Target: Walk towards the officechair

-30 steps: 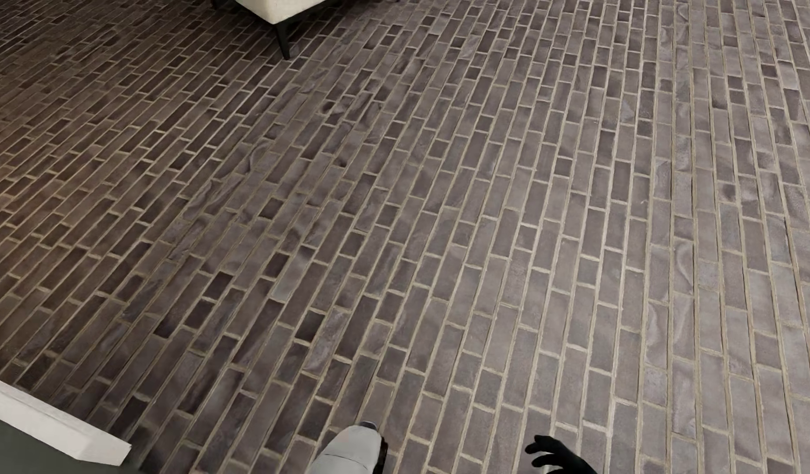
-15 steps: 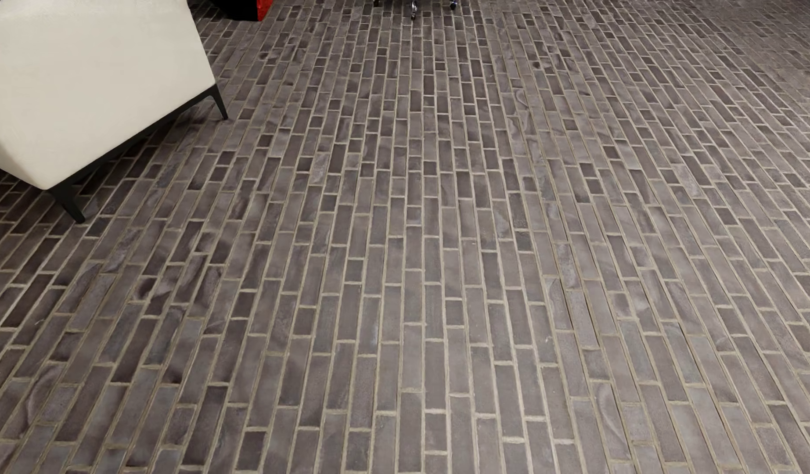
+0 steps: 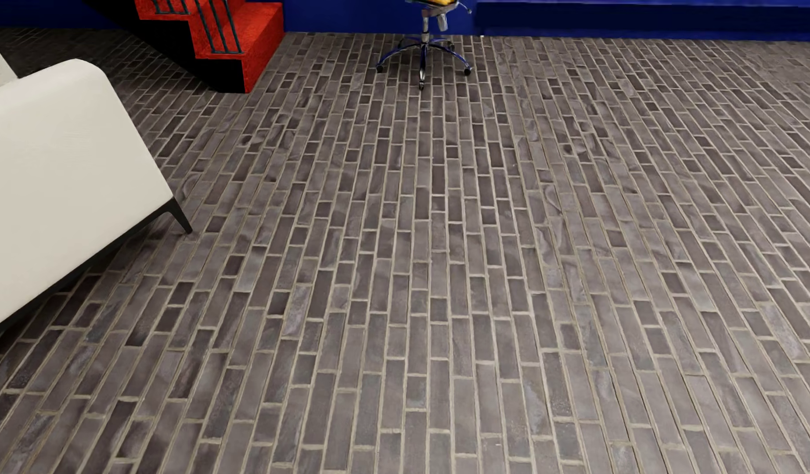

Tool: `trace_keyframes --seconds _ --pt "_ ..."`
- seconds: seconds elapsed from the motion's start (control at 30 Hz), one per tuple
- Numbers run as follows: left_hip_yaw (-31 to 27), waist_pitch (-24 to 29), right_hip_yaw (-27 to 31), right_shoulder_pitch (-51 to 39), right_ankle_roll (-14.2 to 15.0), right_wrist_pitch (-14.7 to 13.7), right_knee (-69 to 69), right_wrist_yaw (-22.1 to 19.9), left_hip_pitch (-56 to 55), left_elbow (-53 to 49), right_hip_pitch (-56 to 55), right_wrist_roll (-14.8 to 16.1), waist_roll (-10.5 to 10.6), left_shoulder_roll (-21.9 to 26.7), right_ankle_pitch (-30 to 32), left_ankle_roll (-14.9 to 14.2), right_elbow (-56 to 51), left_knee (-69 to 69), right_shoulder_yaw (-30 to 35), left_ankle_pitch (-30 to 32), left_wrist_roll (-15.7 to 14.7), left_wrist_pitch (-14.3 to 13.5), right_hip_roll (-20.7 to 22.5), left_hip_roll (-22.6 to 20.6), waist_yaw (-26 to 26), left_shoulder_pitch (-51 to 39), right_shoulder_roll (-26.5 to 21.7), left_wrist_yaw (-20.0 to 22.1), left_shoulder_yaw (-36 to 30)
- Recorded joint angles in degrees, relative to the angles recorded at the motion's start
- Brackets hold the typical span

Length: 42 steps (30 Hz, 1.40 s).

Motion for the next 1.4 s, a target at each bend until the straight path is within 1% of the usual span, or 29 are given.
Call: trace_keyframes --seconds 0.13,0.17,0.2,0.27,0.3,0.33,0.4,0.43,0.47,0.5,0.53,0.57,0.63,0.67,0.7,0.77,0.8,0.83,0.87,0.93,1.0,1.1,1.13,1.17,1.2,1.23,1.3,1.33,1.4 --pt "0.00 -3.20 0.00 -9.28 0.00 0.00 -4.00 0.00 -9.50 4.28 14.00 0.00 -2.07 1.07 -12.60 0.00 -15.69 -38.88 -11.41 2.59 0.00 0.00 -5.03 1.64 12.00 9.43 -2.91 0.00 3.19" --pt "0.00 -4.11 0.00 -10.44 0.00 0.00 -3.31 0.00 -11.82 5.02 15.97 0.00 -2.20 1.65 -12.53 0.00 -18.63 -60.79 -13.66 12.28 0.00 0.00 -6.81 2.28 13.90 10.75 -4.06 0.00 3.25" --pt "0.00 -4.06 0.00 -10.65 0.00 0.00 -1.75 0.00 -13.37 6.10 18.53 0.00 -2.17 1.85 -10.49 0.00 -19.62 -39.65 -15.84 0.18 0.00 0.00 -8.87 2.57 16.23 11.65 -4.39 0.00 4.44" --pt "0.00 -5.47 0.00 -8.88 0.00 0.00 10.27 0.00 -17.30 8.66 17.93 0.00 -4.70 2.44 2.81 0.00 -18.25 -25.97 -16.84 6.86 0.00 0.00 -12.58 -0.07 17.33 12.06 -3.00 0.00 4.82" --pt "0.00 -4.19 0.00 -7.13 0.00 0.00 19.87 0.00 -15.14 11.11 16.53 0.00 -6.74 2.85 13.80 0.00 -15.17 -19.29 -15.91 4.27 0.00 0.00 -15.31 -3.88 15.94 10.48 -1.75 0.00 3.71" --pt "0.00 -3.28 0.00 -5.57 0.00 0.00 33.45 0.00 -10.85 11.11 11.63 0.00 -5.69 2.20 20.57 0.00 -12.24 -17.65 -11.93 0.20 0.00 0.00 -14.30 -5.23 14.07 8.49 -1.20 0.00 2.77" --pt "0.00 -1.95 0.00 -6.12 0.00 0.00 50.83 0.00 0.09 4.16 -0.39 0.00 -4.64 1.12 14.75 0.00 -0.19 -22.06 -1.00 -1.68 0.00 0.00 -12.51 -8.05 7.41 5.21 0.65 0.00 2.93" --pt "0.00 -1.58 0.00 -2.54 0.00 0.00 51.46 0.00 6.05 -0.75 -5.96 0.00 -2.44 -0.25 13.76 0.00 0.80 -25.70 -1.51 -1.34 0.00 0.00 -10.28 -8.35 3.38 3.08 1.36 0.00 4.96" --pt "0.00 -0.97 0.00 0.34 0.00 0.00 46.73 0.00 12.40 -7.03 -10.62 0.00 -1.65 -0.35 15.74 0.00 6.45 -29.63 -1.75 -1.09 0.00 0.00 -9.05 -8.55 -0.84 1.69 3.16 0.00 6.78" --pt "0.00 -1.11 0.00 1.61 0.00 0.00 36.84 0.00 17.13 -12.21 -15.32 0.00 -0.13 -0.41 20.86 0.00 10.15 -32.64 7.08 -0.24 0.00 0.00 -7.38 -7.50 -4.02 -0.95 2.06 0.00 7.07" --pt "0.00 -0.94 0.00 4.16 0.00 0.00 24.44 0.00 21.37 -18.30 -18.95 0.00 0.67 -0.35 25.88 0.00 12.18 -35.00 9.25 0.21 0.00 0.00 -6.92 -6.57 -7.78 -3.38 1.90 0.00 8.28" --pt "0.00 -1.02 0.00 6.98 0.00 0.00 12.47 0.00 26.15 -24.11 -20.93 0.00 1.08 -0.11 24.74 0.00 13.71 -37.13 11.12 -1.15 0.00 0.00 -6.88 -5.59 -10.34 -5.10 1.86 0.00 10.92" --pt "0.00 -2.14 0.00 11.19 0.00 0.00 -0.63 0.00 31.25 -31.40 -25.64 0.00 0.38 1.29 -5.08 0.00 15.04 -38.22 14.71 -4.08 0.00 0.00 -9.45 -4.91 -15.66 -10.31 1.10 0.00 13.78" --pt "0.00 -2.38 0.00 13.00 0.00 0.00 0.33 0.00 33.78 -33.84 -27.27 0.00 0.64 1.86 -13.75 0.00 14.58 -37.90 13.79 -4.82 0.00 0.00 -10.19 -3.49 -18.06 -11.85 0.83 0.00 15.78" --pt "0.00 -1.82 0.00 14.02 0.00 0.00 0.35 0.00 36.67 -34.88 -28.25 0.00 -0.05 2.10 -11.88 0.00 15.31 -37.23 15.51 -3.46 0.00 0.00 -11.33 -2.87 -21.42 -12.24 0.25 0.00 17.73" --pt "0.00 -3.72 0.00 16.48 0.00 0.00 2.82 0.00 38.72 -33.18 -30.32 0.00 1.67 1.68 11.26 0.00 16.64 -30.68 13.61 7.61 0.00 0.00 -7.19 0.45 -22.48 -9.79 0.35 0.00 19.88" --pt "0.00 -4.36 0.00 16.38 0.00 0.00 8.11 0.00 35.47 -29.91 -31.72 0.00 3.62 0.83 19.40 0.00 17.83 -21.05 14.27 17.58 0.00 0.00 -4.22 2.99 -20.81 -8.78 0.67 0.00 18.51" --pt "0.00 -3.32 0.00 15.68 0.00 0.00 11.93 0.00 32.92 -24.84 -28.64 0.00 4.31 -0.26 20.32 0.00 18.54 -11.38 14.18 24.17 0.00 0.00 -2.08 3.88 -19.64 -7.40 0.61 0.00 16.61" --pt "0.00 -2.11 0.00 12.76 0.00 0.00 12.69 0.00 25.90 -19.26 -25.84 0.00 5.19 -0.59 19.61 0.00 18.71 0.77 12.41 22.39 0.00 0.00 0.93 5.35 -18.22 -7.85 1.09 0.00 13.33" --pt "0.00 -0.80 0.00 7.19 0.00 0.00 7.72 0.00 14.68 -7.80 -13.76 0.00 4.50 -1.36 12.24 0.00 13.65 11.97 10.26 4.16 0.00 0.00 3.10 3.97 -12.39 -7.93 0.83 0.00 4.83" --pt "0.00 -1.01 0.00 1.24 0.00 0.00 2.71 0.00 6.12 -2.21 -2.95 0.00 1.19 -0.86 3.83 0.00 7.12 5.22 6.55 -1.99 0.00 0.00 0.03 0.15 -3.60 -3.59 0.83 0.00 1.81" --pt "0.00 -2.15 0.00 -7.87 0.00 0.00 -2.31 0.00 -0.11 2.01 7.12 0.00 -1.22 0.32 -5.40 0.00 -3.72 -27.46 -1.65 0.64 0.00 0.00 -3.53 0.66 6.94 2.79 0.12 0.00 0.87" --pt "0.00 -3.07 0.00 -10.97 0.00 0.00 -2.92 0.00 -1.39 3.09 8.73 0.00 -1.06 0.40 -8.59 0.00 -7.02 -36.81 -4.00 6.30 0.00 0.00 -3.42 1.19 8.05 4.10 -0.30 0.00 0.45" --pt "0.00 -4.14 0.00 -13.43 0.00 0.00 -2.47 0.00 -3.64 3.19 10.08 0.00 -1.26 0.46 -11.23 0.00 -8.76 -58.40 -6.32 25.00 0.00 0.00 -4.62 1.76 8.28 5.75 -0.58 0.00 0.10" --pt "0.00 -4.52 0.00 -14.78 0.00 0.00 -1.76 0.00 -5.70 3.37 12.18 0.00 -1.35 0.50 -12.82 0.00 -11.85 -61.78 -7.99 23.80 0.00 0.00 -5.68 1.75 8.61 6.95 -1.31 0.00 -0.28" --pt "0.00 -4.21 0.00 -14.81 0.00 0.00 -0.15 0.00 -8.44 3.67 14.49 0.00 -1.26 0.26 -12.62 0.00 -14.28 -40.16 -10.41 7.57 0.00 0.00 -6.19 1.67 8.97 7.76 -1.29 0.00 -0.13" --pt "0.00 -5.69 0.00 -11.46 0.00 0.00 7.98 0.00 -9.75 5.19 16.99 0.00 -2.09 0.04 -6.11 0.00 -14.69 -28.23 -12.90 12.29 0.00 0.00 -8.37 1.56 11.26 8.52 0.31 0.00 0.37" --pt "0.00 -5.33 0.00 -8.90 0.00 0.00 15.39 0.00 -7.39 6.15 17.32 0.00 -4.07 0.34 3.58 0.00 -11.02 -22.99 -12.88 11.27 0.00 0.00 -10.68 -1.17 10.63 8.25 2.40 0.00 0.68" --pt "0.00 -5.00 0.00 -5.77 0.00 0.00 40.06 0.00 -0.47 3.34 6.50 0.00 -4.40 -0.33 16.52 0.00 -3.68 -23.80 -4.92 6.87 0.00 0.00 -11.79 -5.56 11.56 6.07 3.63 0.00 5.63"
